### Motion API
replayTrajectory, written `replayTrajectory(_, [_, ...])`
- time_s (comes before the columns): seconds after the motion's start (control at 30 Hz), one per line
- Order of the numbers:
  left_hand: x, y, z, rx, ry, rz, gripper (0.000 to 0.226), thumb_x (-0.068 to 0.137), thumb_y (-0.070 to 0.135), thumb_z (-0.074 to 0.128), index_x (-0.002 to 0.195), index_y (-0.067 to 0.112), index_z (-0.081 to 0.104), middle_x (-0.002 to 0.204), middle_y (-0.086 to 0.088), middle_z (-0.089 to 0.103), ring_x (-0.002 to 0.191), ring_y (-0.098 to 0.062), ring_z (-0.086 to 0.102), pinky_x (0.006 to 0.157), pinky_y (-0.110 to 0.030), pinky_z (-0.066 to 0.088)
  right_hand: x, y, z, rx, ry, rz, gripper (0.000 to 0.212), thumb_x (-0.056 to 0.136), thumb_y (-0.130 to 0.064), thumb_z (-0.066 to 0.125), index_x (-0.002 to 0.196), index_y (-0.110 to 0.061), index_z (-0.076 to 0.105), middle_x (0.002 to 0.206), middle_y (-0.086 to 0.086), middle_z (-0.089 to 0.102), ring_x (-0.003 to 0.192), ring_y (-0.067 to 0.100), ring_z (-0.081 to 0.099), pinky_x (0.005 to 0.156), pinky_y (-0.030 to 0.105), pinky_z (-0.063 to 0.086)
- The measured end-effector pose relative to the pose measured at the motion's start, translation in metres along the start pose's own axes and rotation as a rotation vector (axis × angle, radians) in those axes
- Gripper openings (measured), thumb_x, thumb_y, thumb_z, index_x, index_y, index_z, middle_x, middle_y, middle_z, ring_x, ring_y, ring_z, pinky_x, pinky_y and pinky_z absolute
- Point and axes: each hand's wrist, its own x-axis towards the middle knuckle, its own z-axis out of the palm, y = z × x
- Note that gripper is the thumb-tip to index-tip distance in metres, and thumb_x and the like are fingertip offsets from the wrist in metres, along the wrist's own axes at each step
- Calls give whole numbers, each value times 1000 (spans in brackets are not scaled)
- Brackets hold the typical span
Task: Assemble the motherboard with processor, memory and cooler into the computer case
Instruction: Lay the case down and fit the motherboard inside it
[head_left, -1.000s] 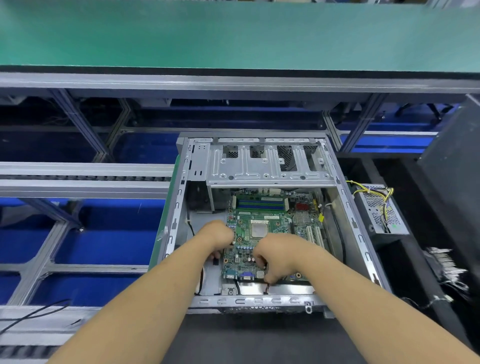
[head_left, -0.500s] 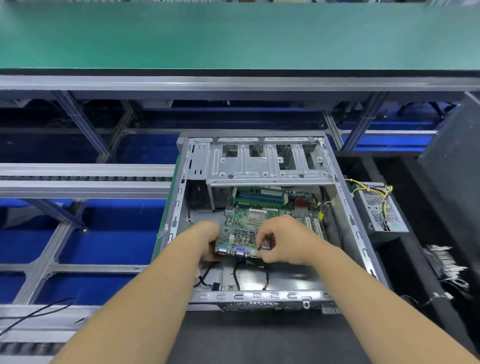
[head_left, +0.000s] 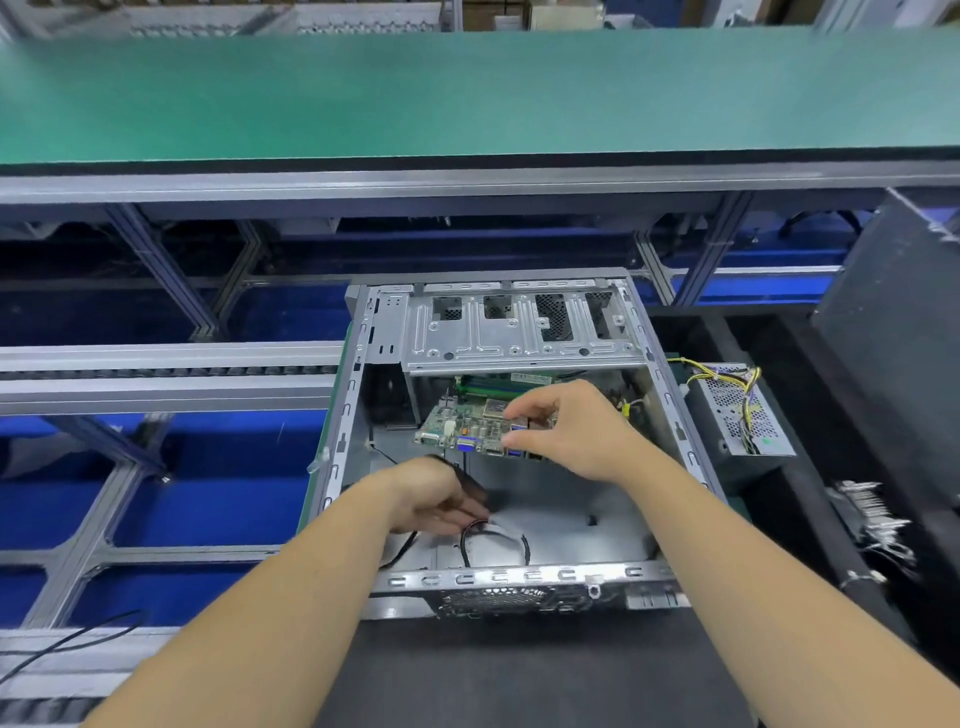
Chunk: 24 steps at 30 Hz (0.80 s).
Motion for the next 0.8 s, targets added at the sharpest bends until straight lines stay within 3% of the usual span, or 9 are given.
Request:
replayTrajectory(0.07, [-4, 6, 2, 29, -47, 46, 30, 98, 0, 38, 113, 4, 64, 96, -9, 77, 78, -11, 73, 65, -21, 58, 2, -3, 3, -26, -48, 6, 27, 80, -32, 85, 104, -22, 78, 89, -21, 68, 82, -13, 61, 75, 5, 47])
replayTrajectory(0.13, [-8, 5, 2, 85, -99, 76, 27, 97, 1, 43, 112, 2, 65, 96, -10, 77, 77, -13, 73, 66, -20, 57, 2, -3, 6, -26, -91, 16, 30, 80, -34, 85, 107, -22, 77, 88, -21, 67, 78, -13, 60, 71, 6, 46])
replayTrajectory(0.27, [-19, -4, 1, 366, -270, 167, 33, 85, -5, 51, 107, 3, 74, 109, -19, 72, 91, -18, 67, 92, -30, 52, -1, 3, 8, -70, -193, 30, 31, 79, -36, 85, 107, -24, 77, 85, -22, 67, 74, -15, 58, 68, 6, 45])
replayTrajectory(0.33, [-23, -3, 1, 449, -337, 179, 39, 82, -8, 48, 104, 7, 76, 113, -12, 72, 98, -15, 66, 98, -30, 52, -2, 7, 10, -92, -235, 45, 30, 79, -37, 85, 105, -25, 77, 84, -19, 68, 73, -12, 59, 69, 9, 47])
replayTrajectory(0.43, [-31, 0, -2, 591, -447, 139, 45, 77, -4, 43, 101, 12, 77, 105, 9, 75, 103, -2, 64, 86, -23, 52, -7, 14, 17, -157, -327, 64, 29, 80, -35, 84, 106, -24, 76, 85, -18, 68, 73, -6, 61, 68, 10, 49])
replayTrajectory(0.53, [-36, 2, -10, 599, -461, 104, 45, 78, -6, 41, 104, 6, 76, 102, 11, 75, 103, 0, 65, 75, -22, 54, -13, 20, 25, -283, -463, 94, 25, 81, -29, 84, 102, -20, 74, 84, -15, 68, 75, 7, 68, 71, 22, 57])
replayTrajectory(0.63, [-35, 6, -13, 535, -397, 125, 46, 81, -7, 39, 101, 8, 77, 97, 5, 77, 85, -4, 69, 67, -19, 54, -13, 24, 28, -394, -560, 122, 20, 78, -18, 82, 95, -17, 71, 83, -6, 70, 80, 16, 69, 75, 33, 61])
replayTrajectory(0.73, [-28, 13, -15, 462, -152, 202, 38, 85, -2, 43, 92, 8, 79, 88, -1, 77, 75, -12, 70, 67, -24, 58, -12, 23, 31, -479, -613, 130, 21, 77, -17, 81, 91, -20, 66, 88, -3, 68, 84, 21, 68, 76, 40, 61])
replayTrajectory(0.8, [-21, 17, -17, 404, 17, 249, 25, 89, 5, 52, 91, 3, 77, 86, -7, 77, 75, -17, 73, 64, -25, 56, -12, 22, 37, -567, -683, 127, 23, 76, -16, 82, 89, -21, 63, 87, -3, 65, 82, 22, 66, 69, 38, 59])
